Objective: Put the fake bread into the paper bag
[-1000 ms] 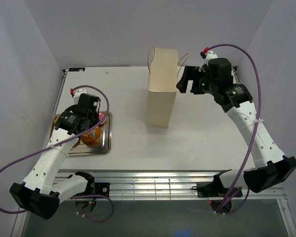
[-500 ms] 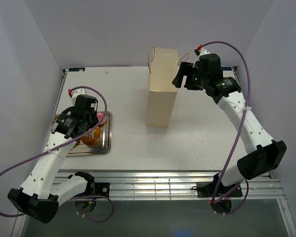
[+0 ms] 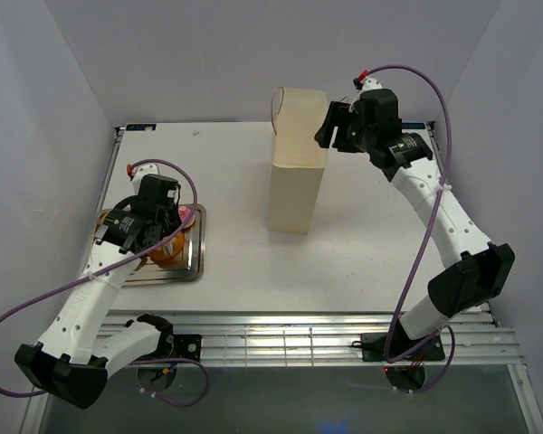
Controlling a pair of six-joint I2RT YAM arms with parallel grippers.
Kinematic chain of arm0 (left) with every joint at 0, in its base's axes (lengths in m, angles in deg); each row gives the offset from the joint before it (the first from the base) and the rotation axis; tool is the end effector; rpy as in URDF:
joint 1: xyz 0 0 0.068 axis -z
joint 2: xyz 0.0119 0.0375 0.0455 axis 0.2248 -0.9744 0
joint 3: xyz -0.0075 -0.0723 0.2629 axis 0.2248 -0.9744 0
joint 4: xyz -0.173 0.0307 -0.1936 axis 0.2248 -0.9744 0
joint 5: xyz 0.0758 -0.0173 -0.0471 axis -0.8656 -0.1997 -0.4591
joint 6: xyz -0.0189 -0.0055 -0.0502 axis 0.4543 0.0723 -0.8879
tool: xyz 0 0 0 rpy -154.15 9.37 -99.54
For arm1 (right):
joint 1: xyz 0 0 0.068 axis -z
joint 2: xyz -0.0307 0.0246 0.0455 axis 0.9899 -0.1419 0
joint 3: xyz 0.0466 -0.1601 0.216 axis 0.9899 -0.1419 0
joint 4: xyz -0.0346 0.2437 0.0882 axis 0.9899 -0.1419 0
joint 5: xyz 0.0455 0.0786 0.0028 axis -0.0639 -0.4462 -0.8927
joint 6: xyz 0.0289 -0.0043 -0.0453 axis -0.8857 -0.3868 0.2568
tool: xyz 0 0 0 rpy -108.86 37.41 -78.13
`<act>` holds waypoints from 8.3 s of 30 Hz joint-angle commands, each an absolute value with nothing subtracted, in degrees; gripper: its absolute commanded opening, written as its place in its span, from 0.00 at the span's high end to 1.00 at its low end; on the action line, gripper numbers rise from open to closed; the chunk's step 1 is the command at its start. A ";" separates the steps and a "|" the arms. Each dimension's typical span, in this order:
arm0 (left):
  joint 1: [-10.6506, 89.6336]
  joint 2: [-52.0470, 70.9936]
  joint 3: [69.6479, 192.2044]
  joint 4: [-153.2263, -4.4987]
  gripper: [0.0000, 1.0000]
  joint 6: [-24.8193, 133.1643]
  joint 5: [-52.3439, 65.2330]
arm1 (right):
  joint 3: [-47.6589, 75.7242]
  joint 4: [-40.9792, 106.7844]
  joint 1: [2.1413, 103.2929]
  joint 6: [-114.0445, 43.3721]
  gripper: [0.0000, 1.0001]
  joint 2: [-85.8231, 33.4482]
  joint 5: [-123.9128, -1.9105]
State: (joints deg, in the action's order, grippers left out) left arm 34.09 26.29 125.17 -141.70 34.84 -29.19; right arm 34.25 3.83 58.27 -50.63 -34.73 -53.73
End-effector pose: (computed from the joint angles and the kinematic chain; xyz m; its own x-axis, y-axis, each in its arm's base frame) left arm 0.1745 -0.0497 0.3474 -0.6698 -0.2306 -0.7058 -0.3301 0.9439 0.0048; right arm 0.3264 0.1414 0.4202 -0.4798 0.2012 -0.8540 -0.2122 0.9179 0.3354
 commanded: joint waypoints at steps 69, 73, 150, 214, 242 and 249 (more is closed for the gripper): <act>33.73 25.55 122.04 -142.49 0.48 32.00 -28.72 | 44.48 13.46 58.90 -50.40 0.92 -37.48 -74.61; 33.73 26.87 121.51 -143.54 0.48 31.39 -27.57 | 44.04 13.63 58.90 -50.49 0.92 -37.39 -74.52; 33.73 30.30 127.49 -147.15 1.00 30.16 -27.22 | 37.63 16.01 58.99 -51.20 0.92 -34.32 -73.82; 33.82 21.95 125.82 -144.77 0.45 41.32 -17.99 | 34.29 17.24 58.99 -51.37 0.92 -34.23 -74.96; 35.58 18.17 125.55 -147.59 0.61 37.72 -20.27 | 34.11 17.76 59.08 -51.37 0.92 -34.14 -75.40; 35.58 19.40 125.55 -148.46 0.90 36.14 -21.06 | 33.58 17.94 59.08 -51.55 0.92 -33.53 -75.49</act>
State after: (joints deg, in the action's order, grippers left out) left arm 35.34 17.18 124.71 -147.88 37.50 -19.34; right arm 34.16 15.70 58.86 -51.90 -35.89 -74.95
